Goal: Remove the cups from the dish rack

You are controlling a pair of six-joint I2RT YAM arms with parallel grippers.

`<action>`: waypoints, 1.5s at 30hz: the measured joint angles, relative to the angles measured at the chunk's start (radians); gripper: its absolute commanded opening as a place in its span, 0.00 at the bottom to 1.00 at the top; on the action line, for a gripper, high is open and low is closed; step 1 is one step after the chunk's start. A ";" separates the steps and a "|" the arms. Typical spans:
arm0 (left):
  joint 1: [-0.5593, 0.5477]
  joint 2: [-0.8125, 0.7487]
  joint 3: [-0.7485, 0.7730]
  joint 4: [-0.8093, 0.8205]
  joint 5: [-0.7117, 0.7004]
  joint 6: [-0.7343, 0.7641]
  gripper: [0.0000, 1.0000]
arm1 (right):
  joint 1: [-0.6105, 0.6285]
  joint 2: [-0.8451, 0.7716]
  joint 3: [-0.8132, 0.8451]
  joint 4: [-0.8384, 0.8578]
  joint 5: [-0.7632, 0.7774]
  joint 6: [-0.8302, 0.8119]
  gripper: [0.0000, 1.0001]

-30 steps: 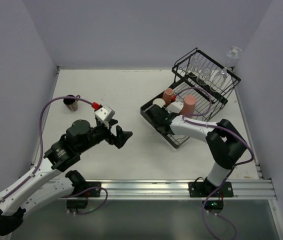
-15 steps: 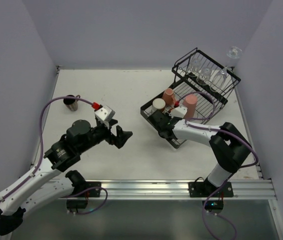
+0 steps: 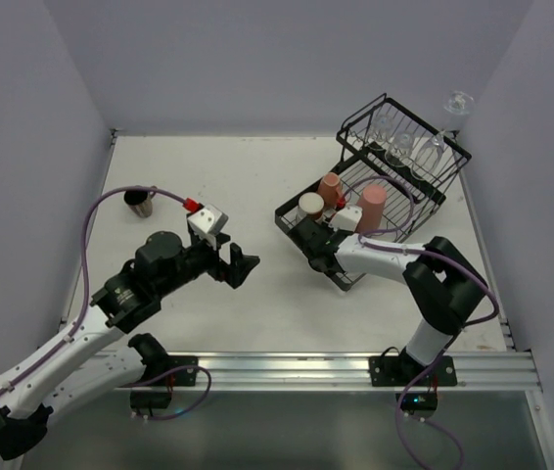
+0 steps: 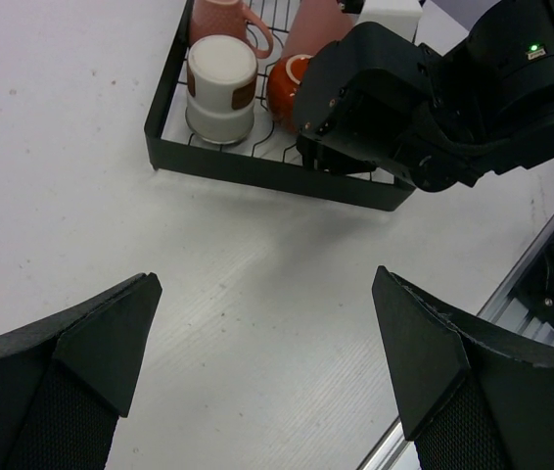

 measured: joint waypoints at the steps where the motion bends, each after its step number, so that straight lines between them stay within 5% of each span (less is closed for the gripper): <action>1: 0.002 0.002 0.000 0.000 0.000 0.000 1.00 | -0.002 0.007 0.000 0.005 0.006 -0.009 0.36; 9: 0.023 0.018 -0.002 0.000 0.004 0.000 1.00 | -0.019 0.032 0.008 0.032 0.019 -0.099 0.38; 11: 0.027 0.020 -0.002 0.002 0.007 0.000 1.00 | -0.019 0.032 0.010 0.041 0.024 -0.120 0.33; 13: 0.029 0.020 -0.006 0.003 0.009 -0.001 1.00 | -0.019 0.033 0.012 0.053 0.025 -0.137 0.16; 19: 0.033 0.028 -0.011 0.003 0.011 -0.001 1.00 | -0.021 0.035 0.020 0.063 0.032 -0.167 0.02; 26: 0.035 0.049 -0.011 0.004 0.015 -0.003 1.00 | -0.021 -0.002 -0.026 0.093 0.028 -0.180 0.00; 36: 0.037 0.108 -0.005 0.031 0.079 -0.055 0.97 | 0.025 -0.288 -0.125 0.093 0.012 -0.179 0.00; 45: 0.037 0.156 -0.017 0.281 0.200 -0.274 0.77 | 0.032 -0.760 -0.412 0.249 -0.193 -0.223 0.00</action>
